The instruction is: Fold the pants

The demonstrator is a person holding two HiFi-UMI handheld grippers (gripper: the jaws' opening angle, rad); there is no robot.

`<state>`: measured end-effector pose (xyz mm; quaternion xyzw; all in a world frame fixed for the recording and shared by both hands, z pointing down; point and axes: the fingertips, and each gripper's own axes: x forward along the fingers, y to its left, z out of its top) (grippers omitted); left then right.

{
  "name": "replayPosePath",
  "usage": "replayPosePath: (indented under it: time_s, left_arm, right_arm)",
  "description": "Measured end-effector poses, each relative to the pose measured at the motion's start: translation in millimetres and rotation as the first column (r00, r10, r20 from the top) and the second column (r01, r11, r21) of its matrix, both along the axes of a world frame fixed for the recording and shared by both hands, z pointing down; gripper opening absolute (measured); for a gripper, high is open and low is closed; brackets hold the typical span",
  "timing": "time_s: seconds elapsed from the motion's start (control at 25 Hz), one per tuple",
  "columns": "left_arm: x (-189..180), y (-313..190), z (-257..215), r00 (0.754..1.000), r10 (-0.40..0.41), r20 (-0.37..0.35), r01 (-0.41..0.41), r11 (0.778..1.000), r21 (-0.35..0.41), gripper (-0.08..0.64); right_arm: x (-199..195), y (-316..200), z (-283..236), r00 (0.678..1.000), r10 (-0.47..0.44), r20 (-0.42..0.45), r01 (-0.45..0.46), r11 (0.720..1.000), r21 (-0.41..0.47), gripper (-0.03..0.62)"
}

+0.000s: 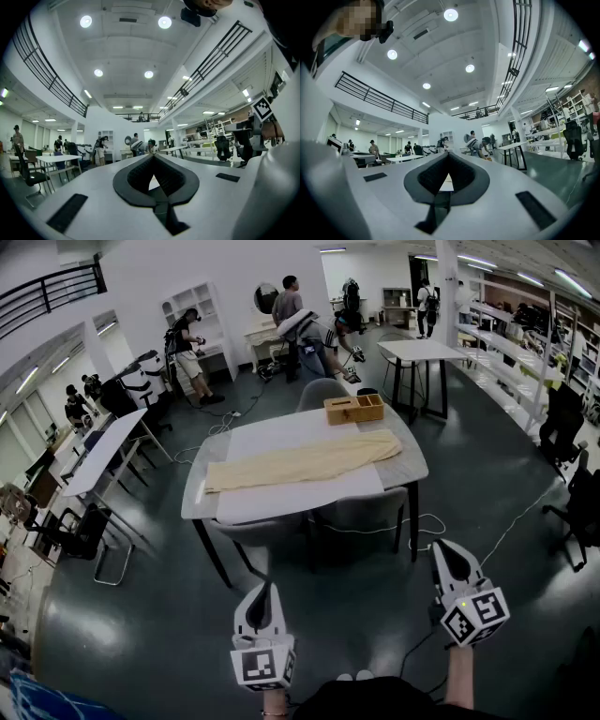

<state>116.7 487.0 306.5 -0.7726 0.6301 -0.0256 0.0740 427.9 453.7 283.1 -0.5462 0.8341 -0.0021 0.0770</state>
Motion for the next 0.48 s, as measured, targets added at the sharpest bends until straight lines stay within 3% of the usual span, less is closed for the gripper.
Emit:
replayPosePath:
  time_s: [0.48]
  left_arm:
    - [14, 5, 3, 1.0, 0.001, 0.01, -0.001, 1.0, -0.021, 0.014]
  right_arm:
    - [17, 5, 9, 1.0, 0.003, 0.007, -0.003, 1.0, -0.019, 0.014]
